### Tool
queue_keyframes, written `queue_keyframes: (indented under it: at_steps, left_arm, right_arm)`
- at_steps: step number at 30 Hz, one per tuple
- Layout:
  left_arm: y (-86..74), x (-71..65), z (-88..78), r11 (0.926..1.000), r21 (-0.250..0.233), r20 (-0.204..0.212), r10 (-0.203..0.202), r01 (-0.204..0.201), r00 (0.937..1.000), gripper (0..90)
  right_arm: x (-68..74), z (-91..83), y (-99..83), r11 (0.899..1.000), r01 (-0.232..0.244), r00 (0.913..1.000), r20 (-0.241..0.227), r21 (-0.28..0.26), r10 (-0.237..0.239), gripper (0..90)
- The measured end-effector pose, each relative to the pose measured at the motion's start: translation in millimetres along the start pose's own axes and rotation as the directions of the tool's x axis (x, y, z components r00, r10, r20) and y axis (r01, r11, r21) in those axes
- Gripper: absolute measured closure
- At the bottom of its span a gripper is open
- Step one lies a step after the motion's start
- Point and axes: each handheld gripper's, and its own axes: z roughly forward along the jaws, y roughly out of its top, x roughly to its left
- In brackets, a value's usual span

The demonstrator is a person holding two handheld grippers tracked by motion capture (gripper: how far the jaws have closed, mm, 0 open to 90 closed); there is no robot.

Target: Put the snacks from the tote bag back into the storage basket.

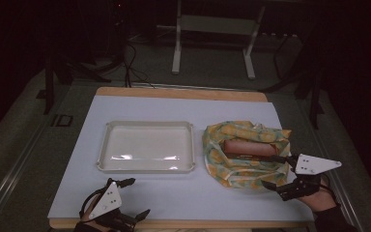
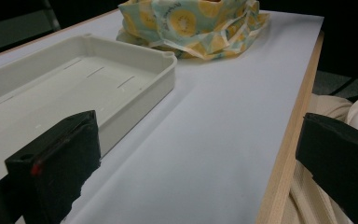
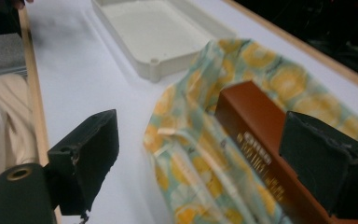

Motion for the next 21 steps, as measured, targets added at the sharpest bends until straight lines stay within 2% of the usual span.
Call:
queue_keyframes:
  at_steps: [6, 14, 21]
  left_arm:
    - [0.0, 0.1, 0.0, 1.0000, 0.003, 0.001, -0.002, 0.002, 1.0000, 0.2]
    - [-0.1, -0.1, 0.3, 1.0000, 0.003, 0.003, -0.001, 0.001, 1.0000, 0.2]
    - [-0.1, -0.1, 0.5, 1.0000, 0.006, 0.003, 0.000, 0.000, 1.0000, 0.2]
  right_arm:
    - [-8.6, -2.3, 11.8, 0.999, 0.038, 0.9993, 0.004, -0.004, -0.038, 13.5]
    - [-22.6, -0.2, 23.2, 0.999, 0.051, 0.9987, 0.000, 0.004, -0.051, 14.1]
    - [-36.8, 5.3, 34.4, 0.998, 0.062, 0.9981, -0.001, 0.032, -0.062, 14.7]
